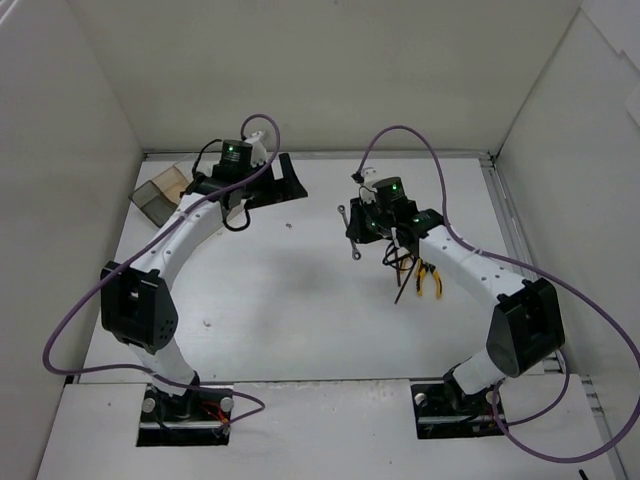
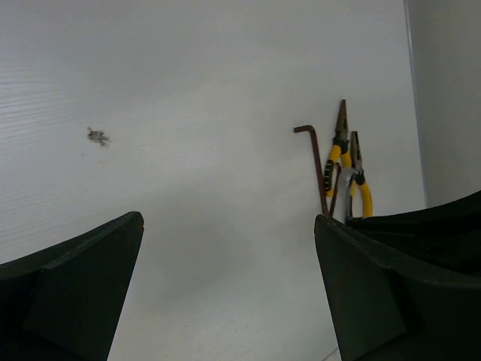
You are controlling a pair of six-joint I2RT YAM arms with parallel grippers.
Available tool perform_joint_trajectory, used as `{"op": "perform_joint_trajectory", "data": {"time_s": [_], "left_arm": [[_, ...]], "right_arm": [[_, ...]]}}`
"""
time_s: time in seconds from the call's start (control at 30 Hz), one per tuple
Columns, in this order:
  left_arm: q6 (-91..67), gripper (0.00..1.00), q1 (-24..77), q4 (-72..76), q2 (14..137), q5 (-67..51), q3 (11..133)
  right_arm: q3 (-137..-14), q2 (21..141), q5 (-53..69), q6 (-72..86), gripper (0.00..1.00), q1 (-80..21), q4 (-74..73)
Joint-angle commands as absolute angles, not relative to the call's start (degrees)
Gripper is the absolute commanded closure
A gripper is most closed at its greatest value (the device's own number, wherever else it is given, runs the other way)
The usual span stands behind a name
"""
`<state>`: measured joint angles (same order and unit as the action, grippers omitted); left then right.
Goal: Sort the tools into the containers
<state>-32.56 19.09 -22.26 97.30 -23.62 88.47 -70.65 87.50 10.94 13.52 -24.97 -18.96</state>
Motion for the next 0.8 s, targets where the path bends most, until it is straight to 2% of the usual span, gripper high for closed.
{"op": "perform_joint_trajectory", "data": {"time_s": [0.0,0.57,0.67,0.77], "left_arm": [[-37.3,0.08,22.5,-14.9,97.0,-26.5,92.8],[-42.5,0.12,32.3,-10.4,96.4,-23.6,89.6],[-43.4,0.18,32.8,-9.7,96.3,-23.2,88.9],[-43.6,0.29,33.3,-9.3,96.4,-23.1,88.8]], "right_arm": [[-70.0,83.9,14.6,14.5,1.00,-26.6,-13.3],[-69.6,78.0,16.4,17.1,1.00,-28.1,-10.5],[-69.6,76.9,16.8,17.4,1.00,-28.0,-10.4],[-69.3,75.9,17.0,17.7,1.00,-28.4,-10.3]]}}
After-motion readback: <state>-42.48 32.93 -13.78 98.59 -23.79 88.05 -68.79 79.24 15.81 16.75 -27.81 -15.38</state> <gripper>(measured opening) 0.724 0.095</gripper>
